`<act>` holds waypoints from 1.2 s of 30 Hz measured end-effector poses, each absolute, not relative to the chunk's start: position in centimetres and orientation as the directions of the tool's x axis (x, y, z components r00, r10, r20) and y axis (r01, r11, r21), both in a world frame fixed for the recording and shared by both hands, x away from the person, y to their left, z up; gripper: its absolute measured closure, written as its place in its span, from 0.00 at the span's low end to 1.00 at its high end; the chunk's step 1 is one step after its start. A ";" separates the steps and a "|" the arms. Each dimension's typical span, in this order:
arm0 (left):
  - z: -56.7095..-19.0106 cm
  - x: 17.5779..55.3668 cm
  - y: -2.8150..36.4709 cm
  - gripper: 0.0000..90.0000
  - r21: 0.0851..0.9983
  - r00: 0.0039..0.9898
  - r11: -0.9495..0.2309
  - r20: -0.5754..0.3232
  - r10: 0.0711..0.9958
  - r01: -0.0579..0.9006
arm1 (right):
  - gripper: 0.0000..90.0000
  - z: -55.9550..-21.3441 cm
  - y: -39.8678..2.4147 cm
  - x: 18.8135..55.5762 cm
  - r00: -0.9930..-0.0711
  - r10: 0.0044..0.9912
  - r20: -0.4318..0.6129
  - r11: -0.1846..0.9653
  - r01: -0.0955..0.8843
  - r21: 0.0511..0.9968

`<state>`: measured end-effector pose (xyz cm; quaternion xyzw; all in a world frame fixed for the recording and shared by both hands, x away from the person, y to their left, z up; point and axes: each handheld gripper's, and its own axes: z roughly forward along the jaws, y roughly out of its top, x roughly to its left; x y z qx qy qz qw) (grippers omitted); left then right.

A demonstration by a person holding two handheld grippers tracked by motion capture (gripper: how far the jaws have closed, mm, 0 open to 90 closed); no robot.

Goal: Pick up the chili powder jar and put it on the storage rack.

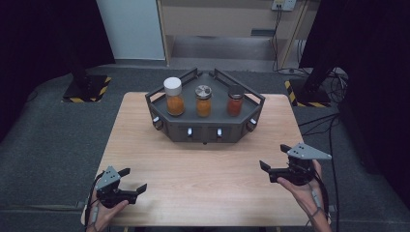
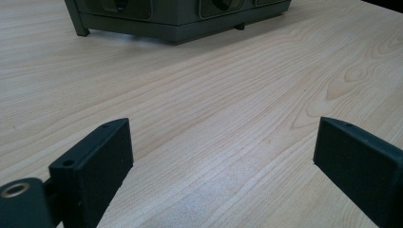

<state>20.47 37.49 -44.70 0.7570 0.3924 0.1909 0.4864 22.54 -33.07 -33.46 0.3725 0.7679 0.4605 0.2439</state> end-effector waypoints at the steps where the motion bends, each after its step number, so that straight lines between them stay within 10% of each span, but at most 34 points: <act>1: -44.7 20.5 37.5 0.05 0.886 0.620 -0.219 -0.093 0.779 0.408 | 0.08 -33.6 -33.1 22.5 -0.602 0.798 -0.029 0.297 0.351 0.888; 36: -44.7 20.4 37.4 0.05 0.889 0.622 -0.223 -0.085 0.778 0.400 | 0.06 -41.7 -34.8 19.3 -0.528 0.849 0.035 0.222 0.416 0.882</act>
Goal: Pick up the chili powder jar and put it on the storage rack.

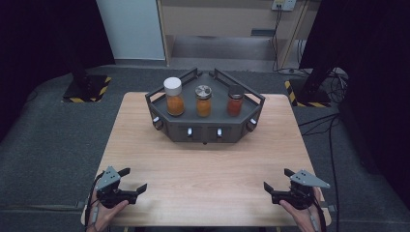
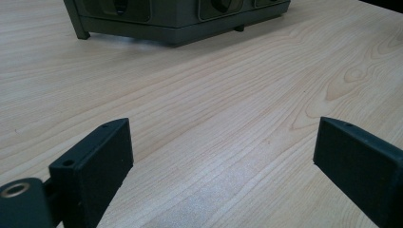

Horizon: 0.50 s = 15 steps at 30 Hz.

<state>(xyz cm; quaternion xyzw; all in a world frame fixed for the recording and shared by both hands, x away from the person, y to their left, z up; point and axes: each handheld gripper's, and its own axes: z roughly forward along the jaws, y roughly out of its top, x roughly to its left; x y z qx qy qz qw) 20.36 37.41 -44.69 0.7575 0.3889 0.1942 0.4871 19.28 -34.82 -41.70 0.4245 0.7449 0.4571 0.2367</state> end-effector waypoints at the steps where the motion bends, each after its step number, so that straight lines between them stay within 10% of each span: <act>1: -44.7 20.4 37.4 0.05 0.889 0.623 -0.222 -0.086 0.778 0.400 | 0.06 -41.8 -34.9 19.3 -0.527 0.849 0.037 0.220 0.417 0.882; 15: -44.7 20.5 37.4 0.06 0.894 0.640 -0.229 -0.079 0.765 0.385 | 0.05 -42.8 -35.5 19.2 -0.556 0.831 0.020 0.227 0.372 0.900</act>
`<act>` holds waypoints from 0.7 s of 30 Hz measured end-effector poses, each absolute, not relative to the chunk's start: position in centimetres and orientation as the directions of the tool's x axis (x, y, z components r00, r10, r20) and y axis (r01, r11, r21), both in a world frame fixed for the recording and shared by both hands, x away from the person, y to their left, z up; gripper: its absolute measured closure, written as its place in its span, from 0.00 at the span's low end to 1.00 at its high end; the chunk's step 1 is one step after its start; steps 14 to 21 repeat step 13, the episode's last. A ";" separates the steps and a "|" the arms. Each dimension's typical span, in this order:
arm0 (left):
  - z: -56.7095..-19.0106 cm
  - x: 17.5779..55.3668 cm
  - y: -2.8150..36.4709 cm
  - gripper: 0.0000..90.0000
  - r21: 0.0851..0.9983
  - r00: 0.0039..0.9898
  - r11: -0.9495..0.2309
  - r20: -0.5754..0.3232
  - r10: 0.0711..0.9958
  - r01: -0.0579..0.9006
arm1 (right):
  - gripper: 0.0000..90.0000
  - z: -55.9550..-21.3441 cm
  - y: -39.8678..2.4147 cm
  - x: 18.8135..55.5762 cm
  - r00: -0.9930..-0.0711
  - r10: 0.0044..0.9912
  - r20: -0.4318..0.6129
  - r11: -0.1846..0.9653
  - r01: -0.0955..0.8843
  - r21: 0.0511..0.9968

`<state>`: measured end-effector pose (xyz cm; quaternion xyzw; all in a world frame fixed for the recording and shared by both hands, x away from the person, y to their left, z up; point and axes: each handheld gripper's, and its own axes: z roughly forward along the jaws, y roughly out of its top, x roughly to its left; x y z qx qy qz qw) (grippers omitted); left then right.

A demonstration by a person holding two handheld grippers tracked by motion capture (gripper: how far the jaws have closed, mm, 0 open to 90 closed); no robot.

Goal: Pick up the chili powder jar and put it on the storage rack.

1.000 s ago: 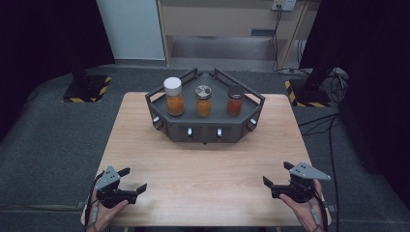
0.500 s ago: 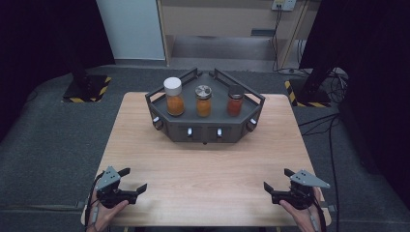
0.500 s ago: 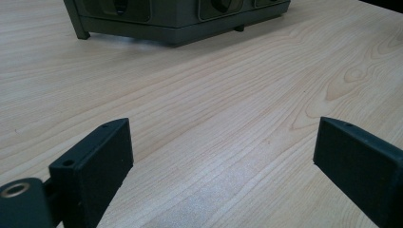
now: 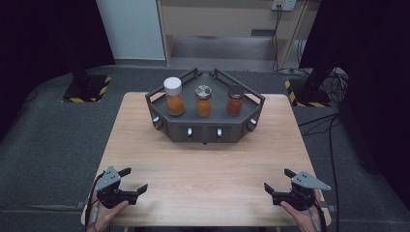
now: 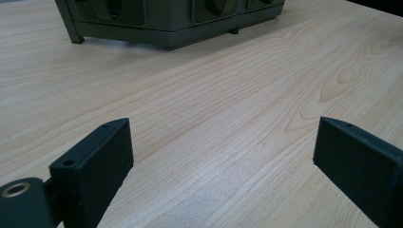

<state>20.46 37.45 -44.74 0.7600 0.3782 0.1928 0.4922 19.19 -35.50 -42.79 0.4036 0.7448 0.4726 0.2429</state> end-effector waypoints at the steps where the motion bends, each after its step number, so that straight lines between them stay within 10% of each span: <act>1: -44.7 20.5 37.4 0.06 0.894 0.640 -0.230 -0.078 0.765 0.385 | 0.06 -42.8 -35.5 19.2 -0.560 0.828 0.020 0.230 0.373 0.899; 21: -44.8 20.5 37.5 0.06 0.895 0.640 -0.228 -0.079 0.765 0.384 | 0.03 -42.7 -35.4 19.3 -0.549 0.835 0.025 0.231 0.392 0.890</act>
